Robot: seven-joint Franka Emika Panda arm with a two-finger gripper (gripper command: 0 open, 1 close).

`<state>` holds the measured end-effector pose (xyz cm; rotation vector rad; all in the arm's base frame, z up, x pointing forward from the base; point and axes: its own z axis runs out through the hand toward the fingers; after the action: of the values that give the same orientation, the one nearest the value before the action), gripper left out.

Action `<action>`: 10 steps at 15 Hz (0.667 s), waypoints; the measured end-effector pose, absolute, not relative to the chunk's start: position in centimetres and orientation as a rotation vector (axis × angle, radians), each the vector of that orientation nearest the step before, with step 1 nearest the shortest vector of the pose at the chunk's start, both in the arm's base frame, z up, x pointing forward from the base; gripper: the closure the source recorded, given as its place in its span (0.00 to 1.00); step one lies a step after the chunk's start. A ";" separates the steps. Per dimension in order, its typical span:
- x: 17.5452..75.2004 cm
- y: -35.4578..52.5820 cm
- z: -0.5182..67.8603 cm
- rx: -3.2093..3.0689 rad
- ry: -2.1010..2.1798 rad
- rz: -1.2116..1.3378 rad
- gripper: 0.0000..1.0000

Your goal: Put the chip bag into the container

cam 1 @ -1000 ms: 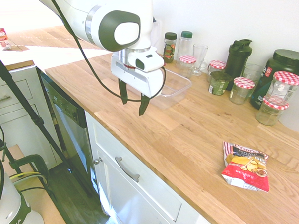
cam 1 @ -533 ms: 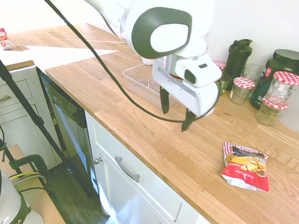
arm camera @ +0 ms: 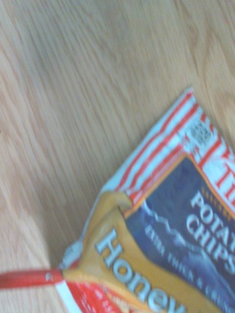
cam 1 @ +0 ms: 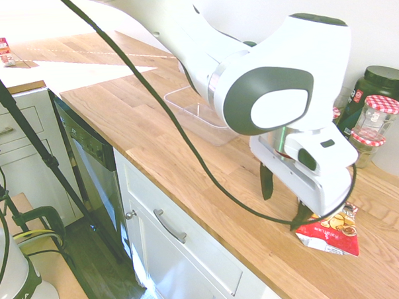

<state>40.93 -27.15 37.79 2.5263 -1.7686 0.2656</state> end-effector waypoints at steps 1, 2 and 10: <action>40.4 -28.1 38.1 2.508 -1.790 0.280 0.00; 40.1 -28.9 38.4 2.497 -1.803 0.290 0.00; 42.3 -30.7 35.4 2.471 -1.721 0.326 1.00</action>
<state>42.31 -30.70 35.40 2.4711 -1.7213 0.3262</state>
